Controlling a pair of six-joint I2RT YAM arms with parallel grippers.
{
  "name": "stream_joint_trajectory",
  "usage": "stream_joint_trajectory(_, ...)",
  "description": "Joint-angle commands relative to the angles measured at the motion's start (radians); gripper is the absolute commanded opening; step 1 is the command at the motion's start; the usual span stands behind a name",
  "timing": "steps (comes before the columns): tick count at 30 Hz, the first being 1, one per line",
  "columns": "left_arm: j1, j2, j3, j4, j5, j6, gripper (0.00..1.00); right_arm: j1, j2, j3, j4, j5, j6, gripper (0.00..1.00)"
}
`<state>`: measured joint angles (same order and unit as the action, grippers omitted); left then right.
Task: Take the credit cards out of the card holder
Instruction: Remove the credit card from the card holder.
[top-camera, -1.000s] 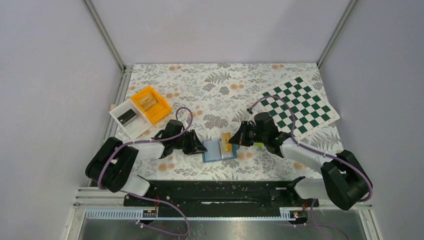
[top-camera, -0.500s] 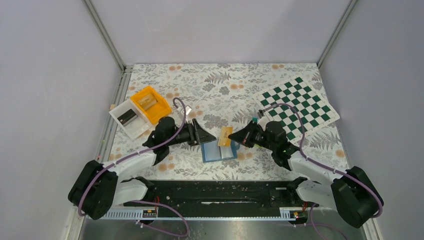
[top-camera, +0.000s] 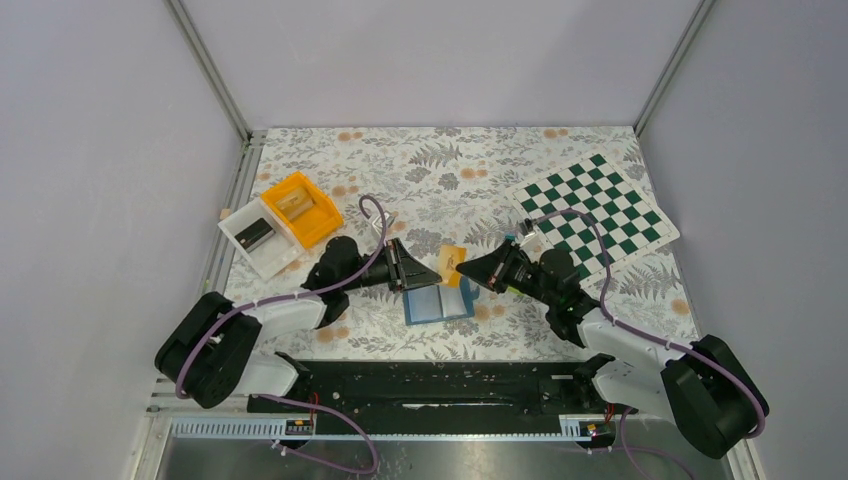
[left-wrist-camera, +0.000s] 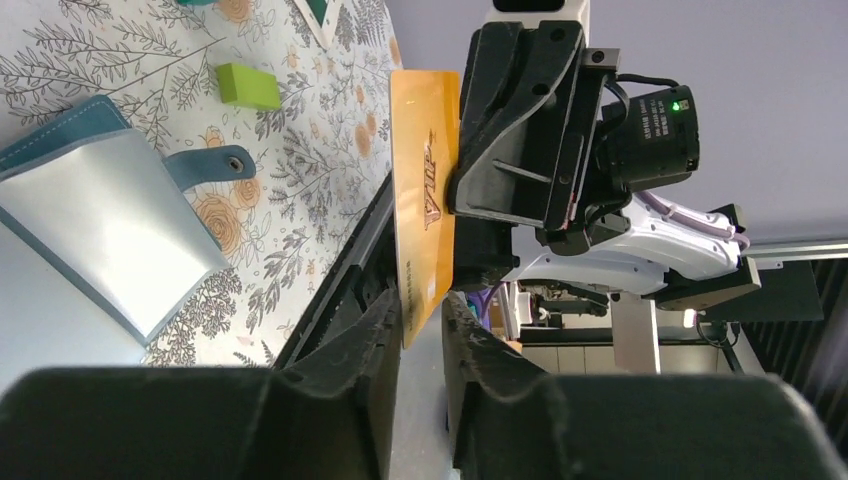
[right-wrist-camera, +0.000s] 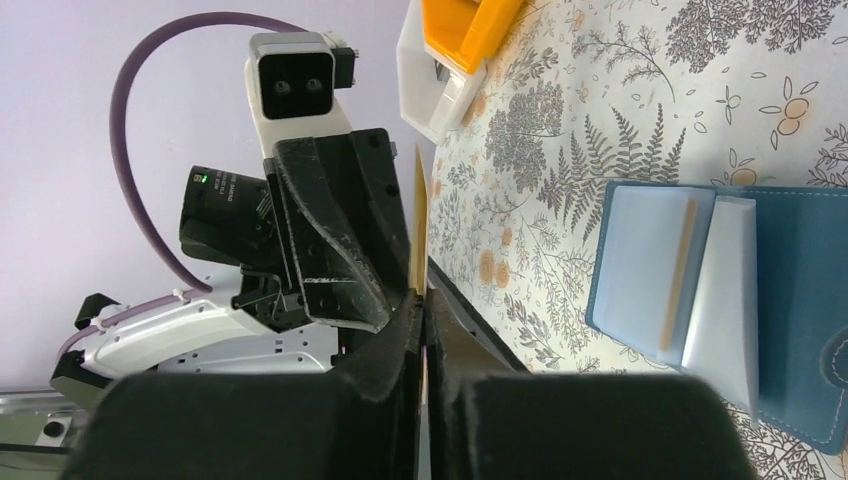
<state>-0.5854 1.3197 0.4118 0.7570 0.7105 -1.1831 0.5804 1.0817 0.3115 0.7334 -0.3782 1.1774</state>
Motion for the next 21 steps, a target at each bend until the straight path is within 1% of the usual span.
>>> stream_joint_trajectory(1, -0.005, 0.017, -0.032, 0.203, 0.041, -0.072, 0.13, -0.005, -0.007, -0.014, 0.063, -0.011, -0.005, 0.07)
stream_joint_trajectory(2, -0.005, 0.018, -0.039, 0.217, 0.046, -0.081, 0.05, -0.004, -0.011, -0.010, 0.049, -0.019, -0.027, 0.11)
stream_joint_trajectory(3, -0.005, 0.017, -0.044, 0.225, 0.053, -0.085, 0.00, -0.004, -0.016, -0.004, 0.023, -0.031, -0.065, 0.14)
stream_joint_trajectory(5, -0.003, 0.014, -0.045, 0.219, 0.069, -0.082, 0.00, -0.009, -0.042, 0.016, -0.067, -0.038, -0.154, 0.22)
stream_joint_trajectory(7, -0.001, 0.002, -0.041, 0.186, 0.087, -0.067, 0.00, -0.033, -0.069, 0.047, -0.163, -0.079, -0.249, 0.32)
stream_joint_trajectory(9, -0.001, -0.018, -0.021, 0.102, 0.105, -0.026, 0.00, -0.071, -0.095, 0.095, -0.274, -0.146, -0.347, 0.45)
stream_joint_trajectory(11, -0.002, -0.050, -0.002, 0.001, 0.125, 0.028, 0.00, -0.117, -0.122, 0.145, -0.394, -0.206, -0.430, 0.53)
stream_joint_trajectory(14, -0.003, -0.109, 0.041, -0.225, 0.145, 0.172, 0.00, -0.170, -0.144, 0.220, -0.528, -0.298, -0.537, 0.56)
stream_joint_trajectory(15, -0.003, -0.129, 0.053, -0.312, 0.150, 0.212, 0.00, -0.176, -0.139, 0.244, -0.561, -0.328, -0.571, 0.56)
stream_joint_trajectory(16, -0.003, -0.144, 0.064, -0.364, 0.160, 0.244, 0.00, -0.178, -0.125, 0.271, -0.593, -0.359, -0.600, 0.56)
stream_joint_trajectory(19, -0.004, -0.176, 0.086, -0.448, 0.199, 0.299, 0.00, -0.179, -0.035, 0.335, -0.640, -0.481, -0.640, 0.57)
stream_joint_trajectory(21, -0.003, -0.178, 0.093, -0.452, 0.225, 0.298, 0.00, -0.179, 0.023, 0.360, -0.629, -0.559, -0.647, 0.61)
